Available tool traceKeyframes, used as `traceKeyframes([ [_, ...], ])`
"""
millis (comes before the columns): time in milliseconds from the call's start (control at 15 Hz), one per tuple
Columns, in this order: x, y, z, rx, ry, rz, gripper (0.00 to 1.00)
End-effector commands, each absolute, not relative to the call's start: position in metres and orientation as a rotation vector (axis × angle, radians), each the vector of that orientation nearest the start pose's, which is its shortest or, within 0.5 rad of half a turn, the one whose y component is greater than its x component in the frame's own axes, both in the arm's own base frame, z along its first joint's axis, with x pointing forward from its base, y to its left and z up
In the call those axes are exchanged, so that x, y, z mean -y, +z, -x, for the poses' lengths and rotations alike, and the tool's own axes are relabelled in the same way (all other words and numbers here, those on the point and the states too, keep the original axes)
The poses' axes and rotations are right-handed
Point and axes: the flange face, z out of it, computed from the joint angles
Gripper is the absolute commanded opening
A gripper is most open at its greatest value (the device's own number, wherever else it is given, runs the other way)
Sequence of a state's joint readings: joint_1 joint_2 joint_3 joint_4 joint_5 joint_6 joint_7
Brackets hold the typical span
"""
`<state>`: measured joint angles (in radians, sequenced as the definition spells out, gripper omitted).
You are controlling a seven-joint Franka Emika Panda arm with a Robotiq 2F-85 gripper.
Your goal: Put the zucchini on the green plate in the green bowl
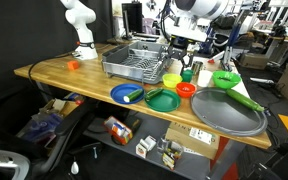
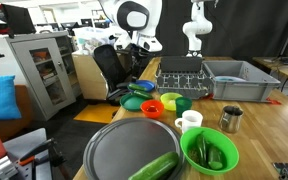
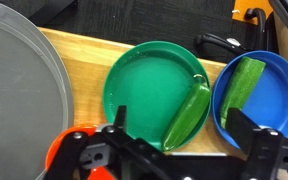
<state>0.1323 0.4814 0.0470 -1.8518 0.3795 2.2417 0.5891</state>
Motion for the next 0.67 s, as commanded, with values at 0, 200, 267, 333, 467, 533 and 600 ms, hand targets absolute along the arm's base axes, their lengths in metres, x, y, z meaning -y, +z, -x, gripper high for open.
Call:
traceKeyframes([
  [0,-0.122,0.257,-0.622,-0.94,0.292,2.719,1.0],
  [200,-0.138,0.241,-0.626,-0.93,0.339,2.717,1.0],
  [267,-0.147,0.233,-0.627,-0.919,0.343,2.716,1.0],
  [333,-0.156,0.223,-0.63,-0.918,0.32,2.709,1.0],
  [467,-0.172,0.2,-0.637,-0.999,0.291,2.677,1.0],
  [533,-0.177,0.189,-0.64,-1.042,0.287,2.664,1.0],
  [600,-0.181,0.176,-0.644,-1.098,0.269,2.652,1.0],
])
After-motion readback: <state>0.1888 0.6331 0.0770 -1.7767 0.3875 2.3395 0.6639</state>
